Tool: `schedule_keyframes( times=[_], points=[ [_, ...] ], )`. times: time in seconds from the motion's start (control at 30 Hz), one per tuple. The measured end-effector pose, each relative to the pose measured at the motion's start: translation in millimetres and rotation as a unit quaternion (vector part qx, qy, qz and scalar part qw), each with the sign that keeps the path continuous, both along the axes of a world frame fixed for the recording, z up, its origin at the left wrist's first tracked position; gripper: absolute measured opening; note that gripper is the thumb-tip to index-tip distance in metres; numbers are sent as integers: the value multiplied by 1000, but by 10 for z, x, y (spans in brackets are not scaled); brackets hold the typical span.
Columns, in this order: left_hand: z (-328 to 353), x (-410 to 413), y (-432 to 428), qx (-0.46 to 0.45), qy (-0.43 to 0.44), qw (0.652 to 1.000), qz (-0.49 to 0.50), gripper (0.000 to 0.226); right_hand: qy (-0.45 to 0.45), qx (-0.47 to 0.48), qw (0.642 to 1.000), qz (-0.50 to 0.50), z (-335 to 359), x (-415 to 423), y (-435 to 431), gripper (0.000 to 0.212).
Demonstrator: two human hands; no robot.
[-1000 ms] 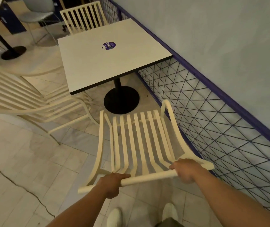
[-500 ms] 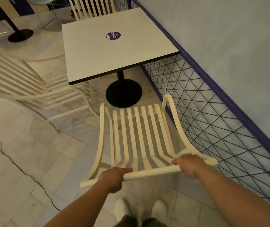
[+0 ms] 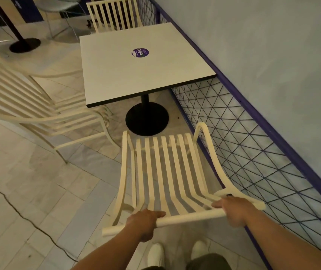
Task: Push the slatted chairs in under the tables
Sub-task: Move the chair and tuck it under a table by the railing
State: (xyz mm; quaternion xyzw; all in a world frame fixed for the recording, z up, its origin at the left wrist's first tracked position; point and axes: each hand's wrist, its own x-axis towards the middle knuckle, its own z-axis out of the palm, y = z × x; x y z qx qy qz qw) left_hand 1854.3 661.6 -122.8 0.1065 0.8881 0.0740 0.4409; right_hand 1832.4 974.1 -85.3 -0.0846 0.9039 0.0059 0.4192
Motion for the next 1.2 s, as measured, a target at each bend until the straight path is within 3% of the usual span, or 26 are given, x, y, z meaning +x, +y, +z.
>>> schedule_keyframes(
  times=[0.37,0.8,1.2],
  points=[
    [78,-183,375,-17,-46,998,35,87,-31,-35,998,33,20,-366,505,70],
    [115,-542,1287,-29,2,994,109,82,-30,-47,993,104,-44,-1144,1354,70],
    [67,-685,1405,-30,38,993,111,82,-27,-31,992,123,-92,-1429,1477,79]
  ],
)
